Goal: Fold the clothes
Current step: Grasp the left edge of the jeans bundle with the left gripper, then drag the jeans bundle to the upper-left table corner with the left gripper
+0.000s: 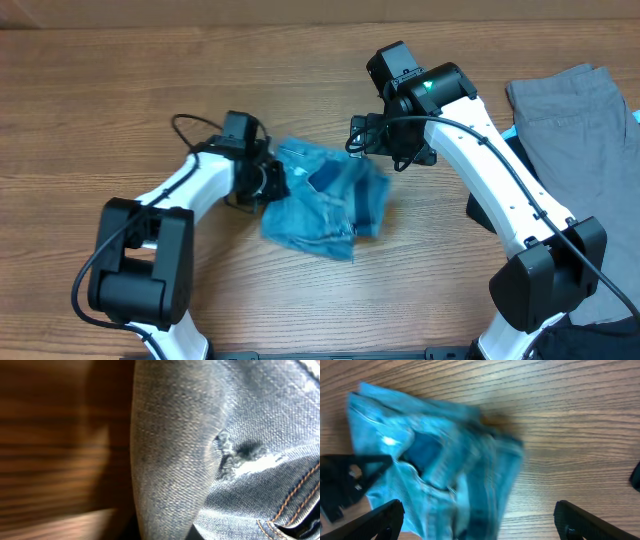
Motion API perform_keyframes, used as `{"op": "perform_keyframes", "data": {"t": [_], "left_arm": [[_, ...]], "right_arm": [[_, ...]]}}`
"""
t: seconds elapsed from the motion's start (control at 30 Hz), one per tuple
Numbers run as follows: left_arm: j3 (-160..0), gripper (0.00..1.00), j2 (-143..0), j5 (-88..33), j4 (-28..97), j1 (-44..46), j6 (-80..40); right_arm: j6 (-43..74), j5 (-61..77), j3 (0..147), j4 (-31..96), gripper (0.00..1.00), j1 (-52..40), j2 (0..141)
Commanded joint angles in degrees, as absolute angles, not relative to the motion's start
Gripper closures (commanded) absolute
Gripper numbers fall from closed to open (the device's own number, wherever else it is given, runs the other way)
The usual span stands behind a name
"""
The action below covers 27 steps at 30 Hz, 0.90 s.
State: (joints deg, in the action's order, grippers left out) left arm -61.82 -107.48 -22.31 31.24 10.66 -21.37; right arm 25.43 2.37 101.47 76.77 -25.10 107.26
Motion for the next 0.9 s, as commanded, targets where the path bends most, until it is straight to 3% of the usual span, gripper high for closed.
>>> {"op": "perform_keyframes", "data": {"t": [0.0, 0.2, 0.3, 0.47, 0.53, 0.6, 0.73, 0.87], "left_arm": [[-61.7, 0.92, -109.4, -5.3, 30.0, 0.8, -28.3], [-64.8, 0.88, -109.4, -4.1, 28.1, -17.9, -30.2], [-65.4, 0.76, -109.4, -4.1, 26.1, -26.4, -32.3], [-65.4, 0.77, -109.4, -6.1, 23.5, -39.0, -34.4], [-65.4, 0.73, -109.4, -7.2, 23.6, -42.9, -35.9], [-65.4, 0.68, -109.4, -9.6, 24.1, -45.5, -36.6], [-65.4, 0.75, -109.4, -14.3, 26.9, -47.6, -39.3], [-65.3, 0.71, -109.4, -14.7, 29.4, -45.9, -43.6]], "right_arm": [[25.3, 2.7, 102.4, 76.8, 0.00, -25.0, 106.1], [25.3, 2.7, 102.4, 76.6, 0.00, -25.0, 106.1], [25.4, 2.7, 102.4, 76.3, 0.00, -25.0, 106.1], [25.5, 2.7, 102.4, 75.3, 0.00, -25.0, 106.1], [25.5, 2.7, 102.4, 74.7, 0.00, -25.0, 106.1], [25.5, 2.7, 102.4, 74.0, 0.00, -25.0, 106.1], [25.7, 4.3, 102.4, 72.2, 0.00, -25.0, 106.2], [25.7, 6.3, 102.4, 70.9, 0.00, -25.0, 106.2]]}}
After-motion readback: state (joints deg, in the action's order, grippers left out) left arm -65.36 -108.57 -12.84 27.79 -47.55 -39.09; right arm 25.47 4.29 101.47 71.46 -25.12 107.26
